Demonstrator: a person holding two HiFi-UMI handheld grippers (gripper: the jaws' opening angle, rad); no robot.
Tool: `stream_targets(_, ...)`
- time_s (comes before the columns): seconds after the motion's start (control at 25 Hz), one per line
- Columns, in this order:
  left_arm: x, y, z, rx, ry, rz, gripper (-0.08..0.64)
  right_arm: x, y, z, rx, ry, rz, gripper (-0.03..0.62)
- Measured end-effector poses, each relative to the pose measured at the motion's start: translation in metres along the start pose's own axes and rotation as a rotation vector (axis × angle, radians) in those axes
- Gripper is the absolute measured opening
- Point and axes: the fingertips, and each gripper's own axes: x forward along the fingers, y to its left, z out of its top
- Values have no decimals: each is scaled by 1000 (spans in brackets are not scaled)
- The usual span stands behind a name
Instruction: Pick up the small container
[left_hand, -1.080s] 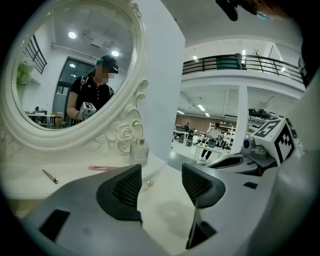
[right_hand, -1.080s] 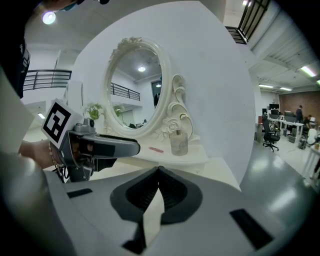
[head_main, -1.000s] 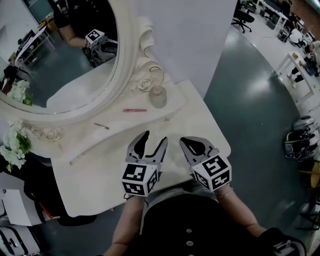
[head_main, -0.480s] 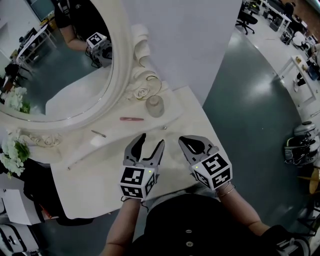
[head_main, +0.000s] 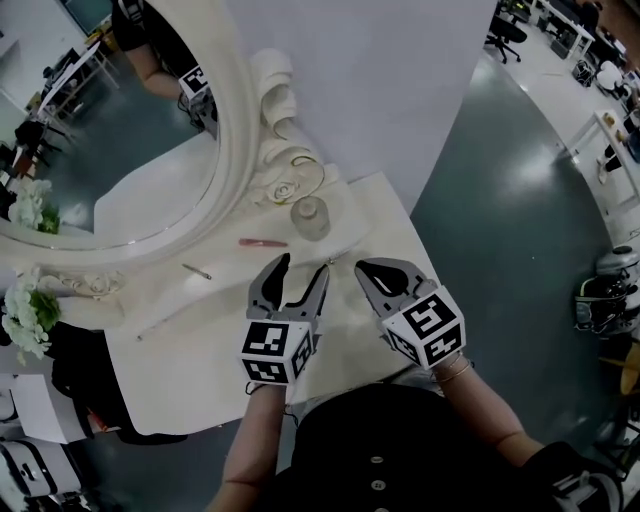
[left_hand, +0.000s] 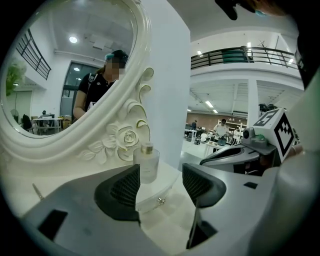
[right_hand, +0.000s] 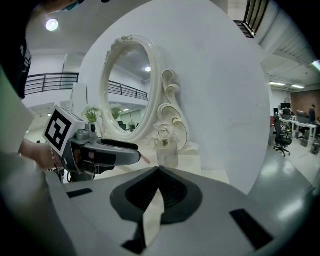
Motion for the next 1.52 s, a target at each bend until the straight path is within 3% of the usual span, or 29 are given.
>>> stream_targets(0.4, 37, 26, 6, 4, 38, 120, 296, 21, -18, 4, 2, 7, 30, 3)
stream_targets(0.84, 68, 35, 3, -58, 81, 157, 310, 34, -27, -7, 28, 27, 60, 3)
stream_targets(1.52, 109, 43, -5, -5, 162, 181, 319, 43, -40, -16, 71, 48, 80, 3)
